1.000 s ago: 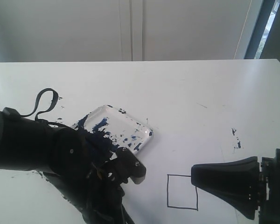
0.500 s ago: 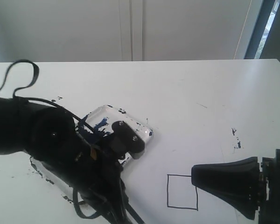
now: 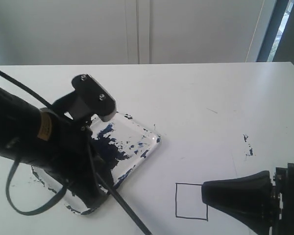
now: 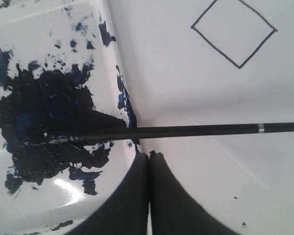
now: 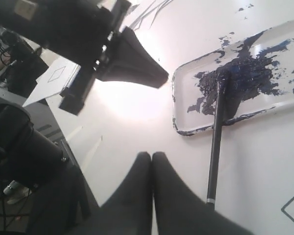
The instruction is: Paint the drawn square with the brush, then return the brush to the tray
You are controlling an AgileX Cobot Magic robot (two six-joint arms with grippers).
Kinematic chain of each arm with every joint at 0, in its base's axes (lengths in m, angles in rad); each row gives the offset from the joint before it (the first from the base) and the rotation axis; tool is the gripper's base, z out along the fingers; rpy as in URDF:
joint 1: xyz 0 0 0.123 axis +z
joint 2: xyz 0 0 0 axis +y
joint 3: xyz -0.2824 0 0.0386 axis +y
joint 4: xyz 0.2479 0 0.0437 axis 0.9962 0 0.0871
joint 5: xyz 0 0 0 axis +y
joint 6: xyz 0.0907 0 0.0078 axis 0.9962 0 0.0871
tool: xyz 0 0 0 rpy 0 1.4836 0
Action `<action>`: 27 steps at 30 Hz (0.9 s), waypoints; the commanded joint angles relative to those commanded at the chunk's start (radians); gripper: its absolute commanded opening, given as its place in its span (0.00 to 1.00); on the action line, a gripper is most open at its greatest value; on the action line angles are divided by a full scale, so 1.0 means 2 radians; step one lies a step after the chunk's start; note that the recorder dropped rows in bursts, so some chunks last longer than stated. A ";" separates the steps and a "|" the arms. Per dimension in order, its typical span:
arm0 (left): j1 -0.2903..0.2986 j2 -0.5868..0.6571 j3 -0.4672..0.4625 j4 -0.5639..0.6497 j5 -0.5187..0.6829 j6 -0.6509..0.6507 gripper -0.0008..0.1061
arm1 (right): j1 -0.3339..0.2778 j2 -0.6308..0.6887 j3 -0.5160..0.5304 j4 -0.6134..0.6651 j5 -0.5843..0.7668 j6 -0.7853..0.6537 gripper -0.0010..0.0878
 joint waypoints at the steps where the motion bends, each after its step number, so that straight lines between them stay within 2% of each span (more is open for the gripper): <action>1: 0.000 -0.009 0.001 0.000 0.000 0.000 0.01 | 0.003 0.000 0.000 0.000 0.000 -0.007 0.01; 6: 0.000 -0.041 0.005 0.000 -0.010 0.021 0.01 | 0.025 0.000 -0.013 -0.018 0.043 -0.015 0.01; 12: 0.000 -0.051 0.034 0.000 -0.031 0.054 0.01 | 0.050 0.003 -0.048 -0.018 0.103 -0.014 0.01; 17: 0.000 -0.062 0.078 -0.006 -0.111 0.061 0.01 | 0.073 0.029 -0.070 -0.018 0.129 -0.013 0.01; 21: 0.000 -0.063 0.107 -0.014 -0.156 0.061 0.01 | 0.106 0.073 -0.078 -0.018 0.163 -0.016 0.01; 27: 0.000 -0.063 0.123 -0.014 -0.218 0.065 0.01 | 0.171 0.155 -0.089 -0.018 0.214 -0.038 0.01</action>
